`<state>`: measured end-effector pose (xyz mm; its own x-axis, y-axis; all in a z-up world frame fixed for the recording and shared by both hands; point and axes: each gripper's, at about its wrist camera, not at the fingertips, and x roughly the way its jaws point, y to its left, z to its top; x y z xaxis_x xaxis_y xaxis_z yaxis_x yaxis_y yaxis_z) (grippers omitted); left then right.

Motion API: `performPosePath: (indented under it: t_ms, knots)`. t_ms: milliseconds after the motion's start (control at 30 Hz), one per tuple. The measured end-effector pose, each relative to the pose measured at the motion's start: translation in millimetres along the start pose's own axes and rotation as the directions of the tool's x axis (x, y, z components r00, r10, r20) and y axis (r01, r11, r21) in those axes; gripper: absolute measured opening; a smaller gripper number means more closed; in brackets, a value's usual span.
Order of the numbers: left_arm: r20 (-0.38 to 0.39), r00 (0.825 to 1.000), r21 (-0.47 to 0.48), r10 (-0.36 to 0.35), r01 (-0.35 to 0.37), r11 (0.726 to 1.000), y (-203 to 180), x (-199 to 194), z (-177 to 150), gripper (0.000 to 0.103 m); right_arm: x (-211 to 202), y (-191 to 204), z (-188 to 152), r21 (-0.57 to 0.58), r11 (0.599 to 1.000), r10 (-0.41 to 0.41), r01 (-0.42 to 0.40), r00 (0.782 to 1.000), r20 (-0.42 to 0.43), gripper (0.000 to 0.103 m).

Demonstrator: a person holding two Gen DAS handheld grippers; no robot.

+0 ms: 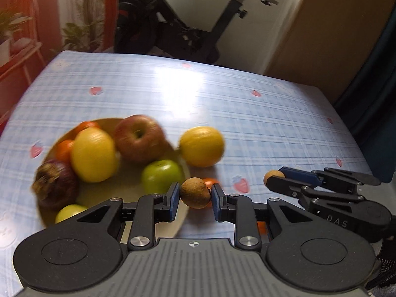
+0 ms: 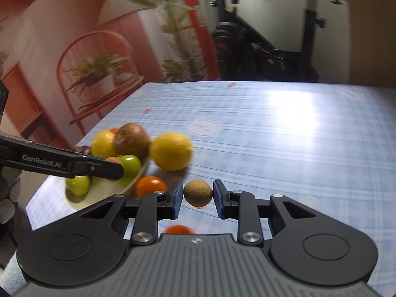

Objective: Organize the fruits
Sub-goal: 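Carry both kiwis into the cream plate and open both grippers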

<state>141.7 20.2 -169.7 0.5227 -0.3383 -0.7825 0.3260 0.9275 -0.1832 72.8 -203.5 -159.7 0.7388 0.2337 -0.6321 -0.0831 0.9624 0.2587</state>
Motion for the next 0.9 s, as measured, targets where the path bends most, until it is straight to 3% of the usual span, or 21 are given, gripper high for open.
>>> performPosePath:
  t_ms: [367, 600, 900]
  knots:
    - [0.051, 0.997, -0.093, 0.061, -0.056, 0.994, 52, -20, -4, 0.029, 44, 60, 33, -0.172, 0.981, 0.086, -0.088, 0.996, -0.018, 0.029]
    - [0.057, 0.995, -0.087, 0.081, -0.076, 0.993, 75, -22, 2, 0.029, 79, 96, 41, -0.349, 0.927, 0.12, -0.133, 0.991, -0.058, 0.029]
    - [0.045, 0.997, -0.104, 0.067, -0.062, 0.993, 90, -16, 1, 0.029, 111, 119, 36, -0.432, 0.884, 0.146, -0.178, 0.984, -0.107, 0.029]
